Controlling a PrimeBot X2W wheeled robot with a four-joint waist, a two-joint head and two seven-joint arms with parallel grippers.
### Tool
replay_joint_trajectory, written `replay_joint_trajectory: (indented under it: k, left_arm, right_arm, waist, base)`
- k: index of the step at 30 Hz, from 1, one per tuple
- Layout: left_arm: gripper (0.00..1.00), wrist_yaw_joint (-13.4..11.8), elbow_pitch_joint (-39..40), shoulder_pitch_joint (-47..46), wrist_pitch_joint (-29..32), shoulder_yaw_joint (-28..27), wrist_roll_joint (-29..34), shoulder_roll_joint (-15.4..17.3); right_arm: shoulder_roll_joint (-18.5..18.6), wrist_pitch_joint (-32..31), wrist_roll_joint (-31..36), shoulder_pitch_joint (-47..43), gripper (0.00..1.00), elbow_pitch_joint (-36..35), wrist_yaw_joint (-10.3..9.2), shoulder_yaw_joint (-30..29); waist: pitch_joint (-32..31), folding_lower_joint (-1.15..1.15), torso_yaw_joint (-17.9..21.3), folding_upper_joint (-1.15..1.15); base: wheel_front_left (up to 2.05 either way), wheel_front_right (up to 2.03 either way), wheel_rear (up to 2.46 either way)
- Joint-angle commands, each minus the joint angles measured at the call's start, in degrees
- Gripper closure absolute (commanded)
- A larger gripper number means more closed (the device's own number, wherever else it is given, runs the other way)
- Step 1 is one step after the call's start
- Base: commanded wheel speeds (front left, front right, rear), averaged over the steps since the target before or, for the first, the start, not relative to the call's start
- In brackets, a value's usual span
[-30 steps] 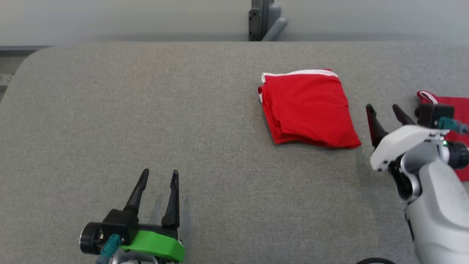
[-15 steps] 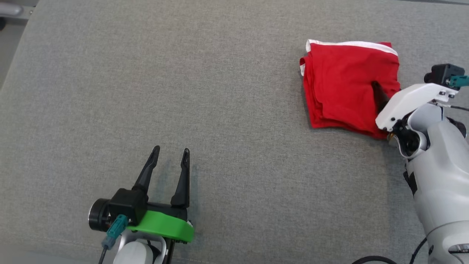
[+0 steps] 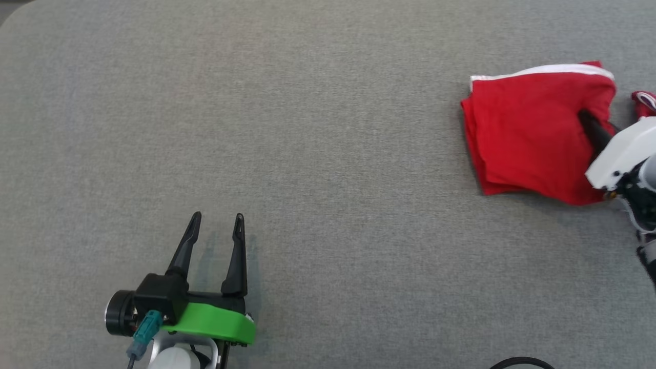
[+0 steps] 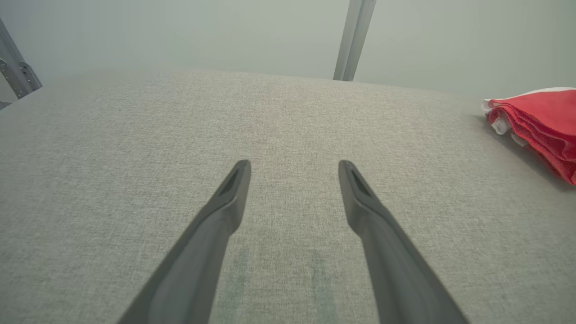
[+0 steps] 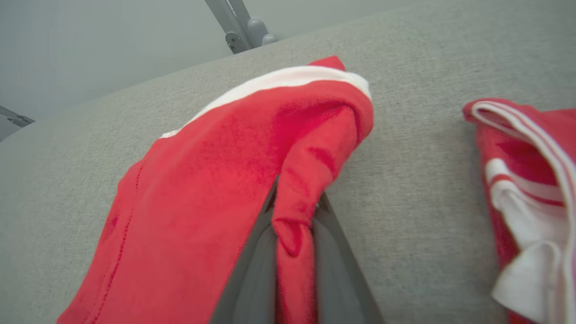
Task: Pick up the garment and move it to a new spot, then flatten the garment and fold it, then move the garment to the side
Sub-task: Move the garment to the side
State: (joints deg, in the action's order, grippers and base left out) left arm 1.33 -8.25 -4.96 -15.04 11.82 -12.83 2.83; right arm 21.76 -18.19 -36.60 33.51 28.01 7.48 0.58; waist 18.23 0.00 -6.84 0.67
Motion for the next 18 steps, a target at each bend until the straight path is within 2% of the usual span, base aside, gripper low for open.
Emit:
replay_joint_trajectory:
  k: [1,6,13,18]
  left_arm:
    - [0.00,0.55,-0.07,-0.20,-0.15,0.35,0.90,0.12]
    - [0.00,1.04,-0.60,-0.90,-0.15,0.96,1.46,0.14]
    - [0.00,0.59,-1.19,0.05,-0.15,1.19,1.25,0.14]
    - [0.00,1.22,-2.41,0.63,-0.16,0.49,2.37,0.14]
  right_arm:
    - [1.83,-2.19,0.69,-0.41,1.00,-1.82,0.01,-1.23]
    - [5.57,-8.03,2.45,1.85,1.00,-3.64,0.01,-5.05]
    - [10.18,-17.73,5.75,2.33,1.00,-3.57,0.00,-12.23]
    - [12.11,-19.22,12.93,0.54,1.00,0.47,0.00,-16.46]
  waist:
    - [-1.80,0.00,3.87,-0.67]
    - [-0.85,0.00,4.15,-0.67]
    - [0.22,0.00,2.46,-0.67]
    - [0.72,0.00,1.65,-0.67]
  base:
    - [0.00,0.00,0.00]
    - [0.00,0.00,0.00]
    - [0.00,0.00,0.00]
    - [0.00,0.00,0.00]
